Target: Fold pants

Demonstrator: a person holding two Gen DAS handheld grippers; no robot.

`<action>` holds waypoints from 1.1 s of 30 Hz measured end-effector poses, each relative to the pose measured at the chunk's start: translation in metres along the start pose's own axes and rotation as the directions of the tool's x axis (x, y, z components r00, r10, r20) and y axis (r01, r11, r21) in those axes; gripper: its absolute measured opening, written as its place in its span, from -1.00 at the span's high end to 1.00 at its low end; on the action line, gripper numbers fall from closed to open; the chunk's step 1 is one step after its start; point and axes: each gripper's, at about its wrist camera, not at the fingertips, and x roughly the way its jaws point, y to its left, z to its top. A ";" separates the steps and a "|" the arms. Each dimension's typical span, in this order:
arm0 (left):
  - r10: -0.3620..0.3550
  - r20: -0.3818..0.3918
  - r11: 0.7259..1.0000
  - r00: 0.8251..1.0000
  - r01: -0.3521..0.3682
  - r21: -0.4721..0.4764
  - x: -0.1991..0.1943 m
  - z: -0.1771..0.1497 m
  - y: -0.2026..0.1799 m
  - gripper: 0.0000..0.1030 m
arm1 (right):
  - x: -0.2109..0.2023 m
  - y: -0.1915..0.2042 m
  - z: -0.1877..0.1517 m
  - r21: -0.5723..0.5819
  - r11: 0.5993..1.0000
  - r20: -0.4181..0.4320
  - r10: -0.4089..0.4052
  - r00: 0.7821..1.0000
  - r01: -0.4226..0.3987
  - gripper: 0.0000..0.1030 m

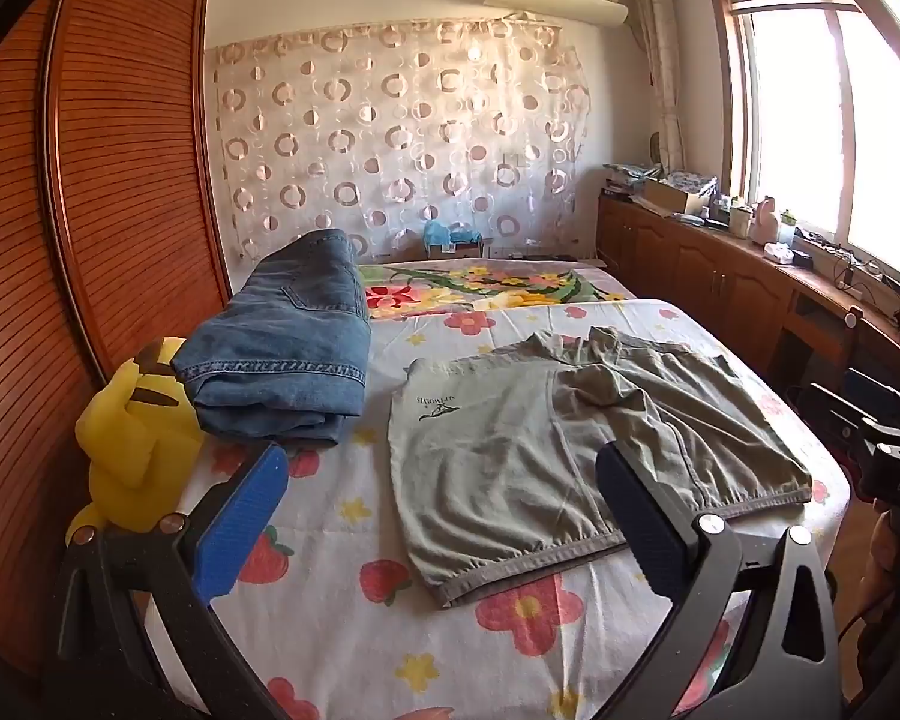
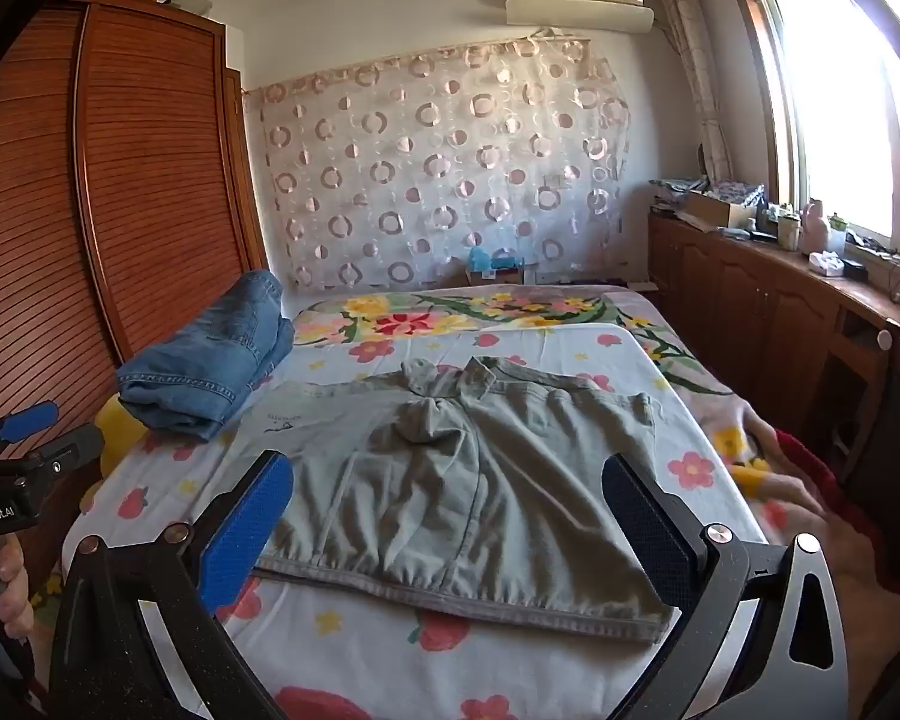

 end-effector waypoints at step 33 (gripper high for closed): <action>0.009 0.007 1.000 1.000 -0.009 -0.009 0.001 -0.003 0.001 -0.99 | -0.002 0.000 0.001 -0.001 1.000 0.008 0.000 1.000 0.000 -1.00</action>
